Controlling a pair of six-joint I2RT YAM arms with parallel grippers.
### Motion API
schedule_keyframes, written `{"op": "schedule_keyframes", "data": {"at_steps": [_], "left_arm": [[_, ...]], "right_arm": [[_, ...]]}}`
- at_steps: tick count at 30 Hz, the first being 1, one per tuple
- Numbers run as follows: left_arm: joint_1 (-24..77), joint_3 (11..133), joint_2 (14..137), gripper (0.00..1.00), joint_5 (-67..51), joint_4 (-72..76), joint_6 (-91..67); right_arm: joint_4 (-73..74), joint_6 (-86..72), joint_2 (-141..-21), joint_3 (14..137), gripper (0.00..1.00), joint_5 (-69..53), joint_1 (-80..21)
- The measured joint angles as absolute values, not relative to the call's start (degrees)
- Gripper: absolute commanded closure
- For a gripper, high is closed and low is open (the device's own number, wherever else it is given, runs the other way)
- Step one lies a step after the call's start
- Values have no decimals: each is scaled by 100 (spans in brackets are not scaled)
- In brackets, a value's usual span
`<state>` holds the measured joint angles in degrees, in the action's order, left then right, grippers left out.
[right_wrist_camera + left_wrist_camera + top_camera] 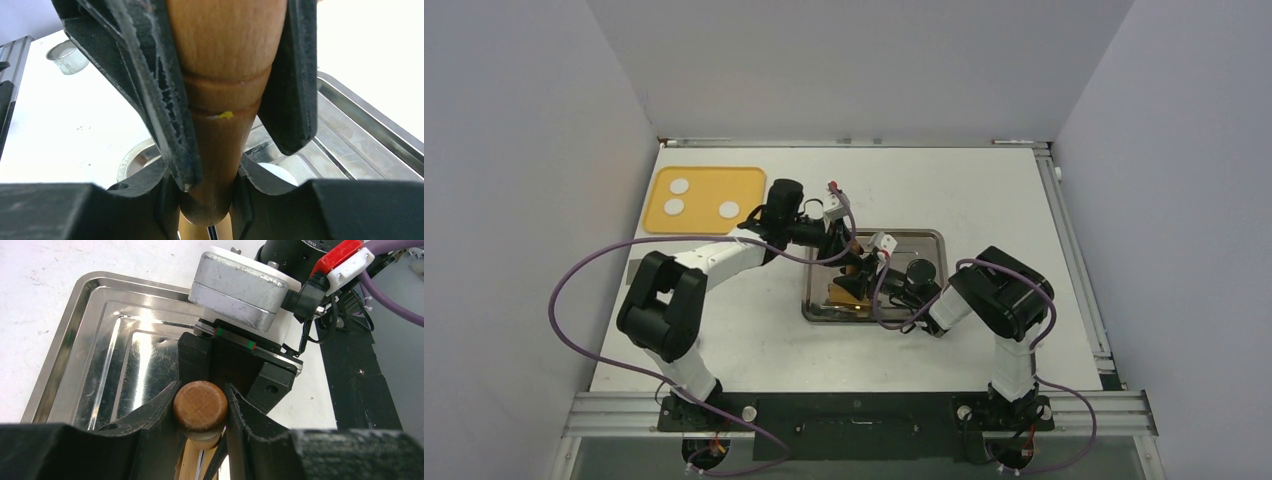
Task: Roll out the dumpling wrappers from the dough
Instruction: Flatten out the dough on the work surface.
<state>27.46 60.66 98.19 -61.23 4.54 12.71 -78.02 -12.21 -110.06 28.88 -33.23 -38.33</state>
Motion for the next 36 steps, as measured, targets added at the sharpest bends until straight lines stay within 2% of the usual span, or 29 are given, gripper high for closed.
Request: {"op": "schedule_keyframes", "data": {"at_steps": [5, 12, 16, 24, 36], "left_arm": [[2762, 6042, 9734, 100, -6038, 405, 1299], [2694, 6608, 9478, 100, -5586, -735, 1579], [2622, 7258, 9456, 100, -5330, -1131, 1739], [2589, 7509, 9931, 100, -5076, -1219, 2001], [2665, 6759, 9819, 100, -5527, -735, 1931]], "right_arm": [[-7686, -1181, -10916, 2915, 92, -3284, -3846], [-5581, -561, -10134, 3599, 92, -3378, -3817], [-5155, -331, -10073, 4239, 92, -3391, -3662], [-5422, -224, -10704, 4493, 92, -3437, -3503], [-7126, -384, -10755, 3192, 92, -3026, -3647]]}}
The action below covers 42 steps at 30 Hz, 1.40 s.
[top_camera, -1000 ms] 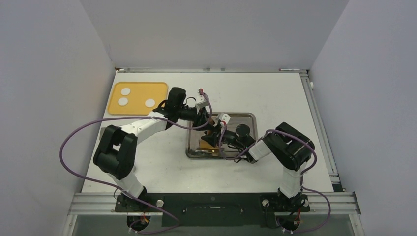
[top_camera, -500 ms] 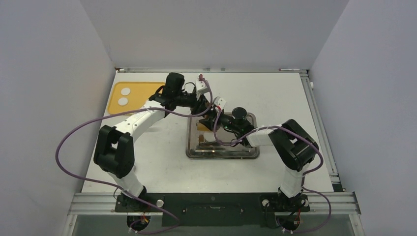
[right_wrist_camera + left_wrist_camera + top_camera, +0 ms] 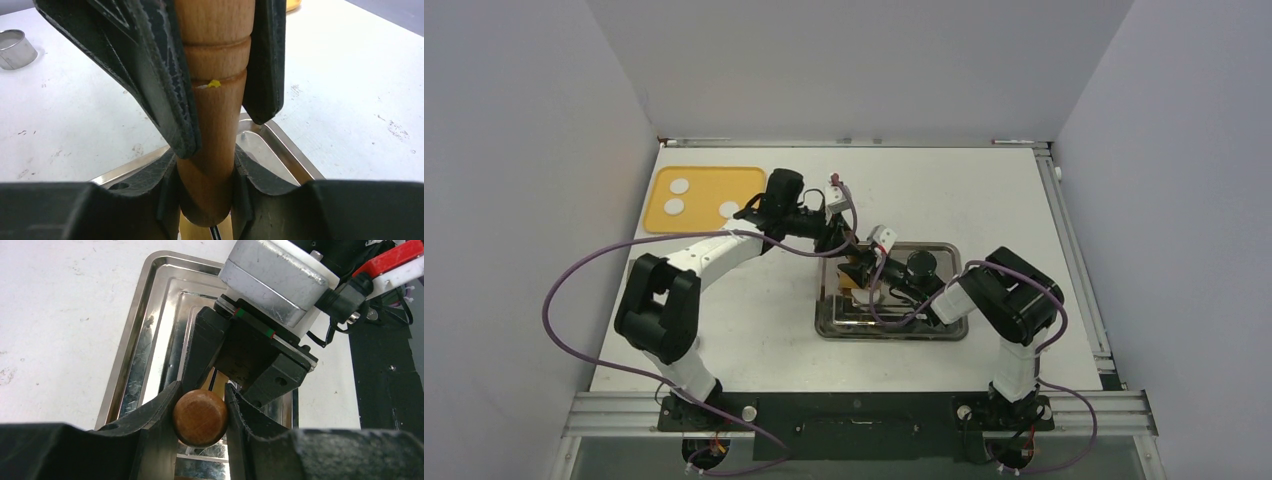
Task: Roll out the dumpling wrappers from the dough
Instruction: Flatten out the dough on the work surface.
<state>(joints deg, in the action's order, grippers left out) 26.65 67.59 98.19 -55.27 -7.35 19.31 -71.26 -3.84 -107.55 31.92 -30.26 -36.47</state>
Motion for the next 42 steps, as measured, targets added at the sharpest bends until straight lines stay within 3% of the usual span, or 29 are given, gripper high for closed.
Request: {"op": "schedule_keyframes", "data": {"at_steps": [10, 20, 27, 31, 38, 42], "left_arm": [[3000, 6482, 9351, 100, -5022, -928, 2176], [3371, 7642, 9415, 100, -3857, -2593, 2635], [3594, 7870, 9295, 100, -3900, -2954, 2615], [3712, 7411, 9310, 100, -3975, -2812, 2569], [3708, 7157, 9467, 100, -4215, -2021, 2644], [3745, 7076, 9483, 100, -4370, -1833, 2692]], "right_arm": [[-7787, -410, -10733, 2797, 92, -2720, -3868], [-5065, 47, -9887, 3741, 92, -2740, -3885], [-4525, 69, -9122, 3454, 92, -2565, -4032], [-5035, -47, -9238, 2891, 92, -2547, -4088], [-8049, -539, -10466, 2263, 92, -2397, -3966], [-8737, -716, -10720, 2069, 92, -2178, -3994]]}}
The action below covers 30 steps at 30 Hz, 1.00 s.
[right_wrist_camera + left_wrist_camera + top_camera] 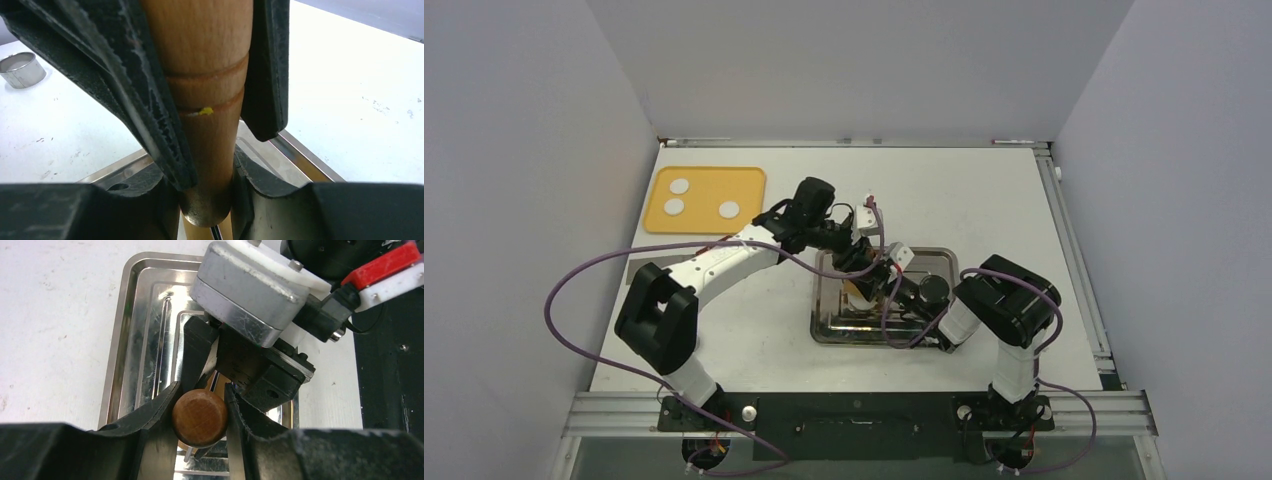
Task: Roll out the dumpling wrappers from the dough
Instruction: Flatten out the dough on the work surface.
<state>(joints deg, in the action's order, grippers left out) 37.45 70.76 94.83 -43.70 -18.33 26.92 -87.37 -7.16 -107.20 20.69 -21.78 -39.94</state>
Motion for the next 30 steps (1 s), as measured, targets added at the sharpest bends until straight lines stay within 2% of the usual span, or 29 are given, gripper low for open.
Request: {"op": "schedule_keyframes", "data": {"at_steps": [12, 18, 22, 30], "left_arm": [[3793, 6235, 8844, 100, -4550, -1481, 2779], [3660, 6447, 9063, 100, -4521, -1439, 2606], [3625, 6630, 9216, 100, -4351, -1457, 2576], [3708, 6582, 8943, 100, -4250, -1997, 2644]], "right_arm": [[-8919, -862, -10698, 1723, 92, -1603, -4536], [-8814, -871, -10728, 1992, 92, -1900, -4276], [-8016, -668, -10453, 2231, 92, -1981, -4101], [-6530, -375, -9509, 2185, 92, -1747, -4438]]}}
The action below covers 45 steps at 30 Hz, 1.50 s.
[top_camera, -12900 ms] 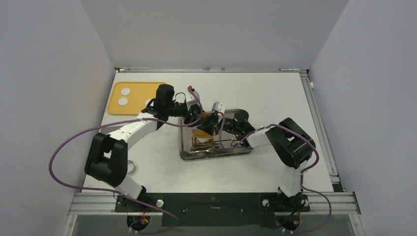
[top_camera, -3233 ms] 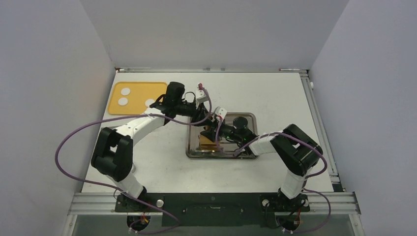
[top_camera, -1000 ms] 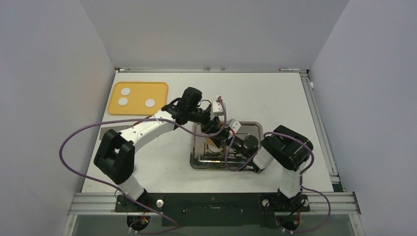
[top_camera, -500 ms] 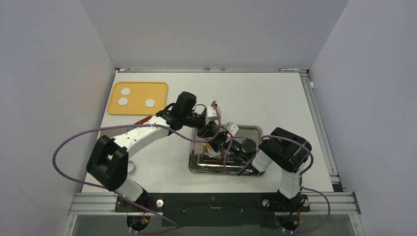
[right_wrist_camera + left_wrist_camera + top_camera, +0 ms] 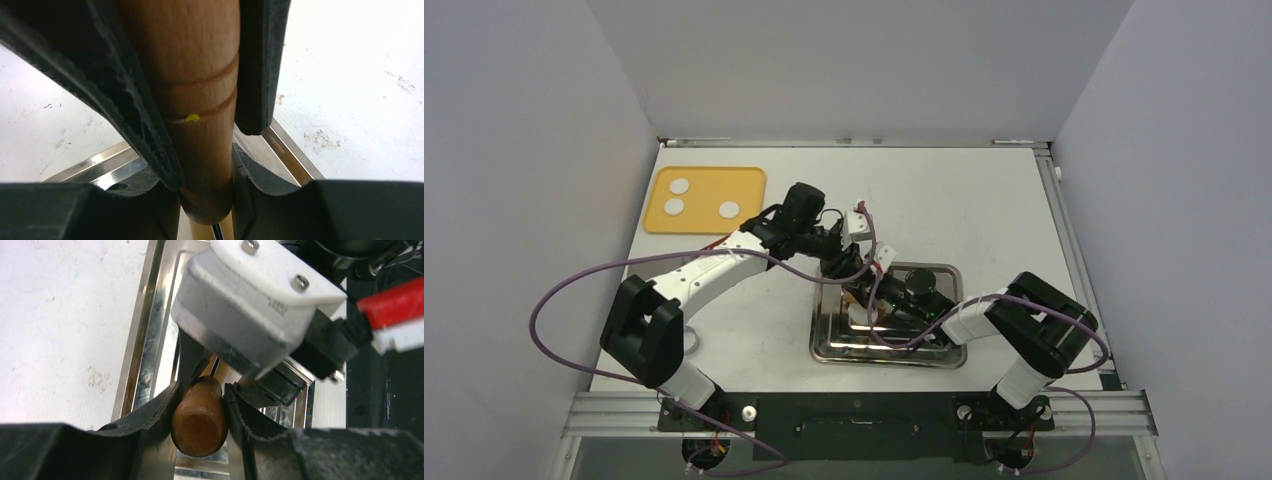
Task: Roll out the dumpling wrappers from the dough
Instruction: Flatten out the dough on the work surface.
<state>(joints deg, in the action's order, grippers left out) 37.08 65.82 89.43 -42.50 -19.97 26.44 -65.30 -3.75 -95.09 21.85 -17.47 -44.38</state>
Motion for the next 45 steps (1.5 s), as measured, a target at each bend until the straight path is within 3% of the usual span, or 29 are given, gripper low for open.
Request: {"op": "schedule_keyframes", "data": {"at_steps": [8, 16, 18, 21, 25, 27, 30, 32, 45], "left_arm": [[3649, 7330, 8873, 100, -3787, -3133, 2775], [3542, 7210, 8744, 100, -3594, -2963, 2808], [3500, 7135, 8814, 100, -3524, -2797, 2781], [3476, 7024, 8978, 100, -3385, -2582, 2775], [3476, 6971, 9089, 100, -3315, -2432, 2805], [3479, 6956, 9105, 100, -3282, -2344, 2832], [3487, 6877, 9133, 100, -3256, -2067, 2851], [3487, 6866, 9164, 100, -3232, -1962, 2834], [3148, 6875, 9295, 100, -2443, -1531, 2858]], "right_arm": [[-4742, -99, -9043, 3089, 92, -2049, -4434], [-4733, -1, -9273, 3358, 91, -2408, -4259], [-5188, -71, -9638, 3378, 87, -2615, -4134], [-5579, -102, -10101, 3454, 72, -2803, -4018], [-5815, -202, -10388, 3529, 66, -2930, -3959], [-5808, -285, -10394, 3538, 70, -2888, -3911], [-5778, -220, -10394, 3542, 87, -2888, -3833], [-5767, -145, -10468, 3610, 90, -2928, -3804], [-5881, 40, -11799, 5175, 91, -4128, -3371]]}}
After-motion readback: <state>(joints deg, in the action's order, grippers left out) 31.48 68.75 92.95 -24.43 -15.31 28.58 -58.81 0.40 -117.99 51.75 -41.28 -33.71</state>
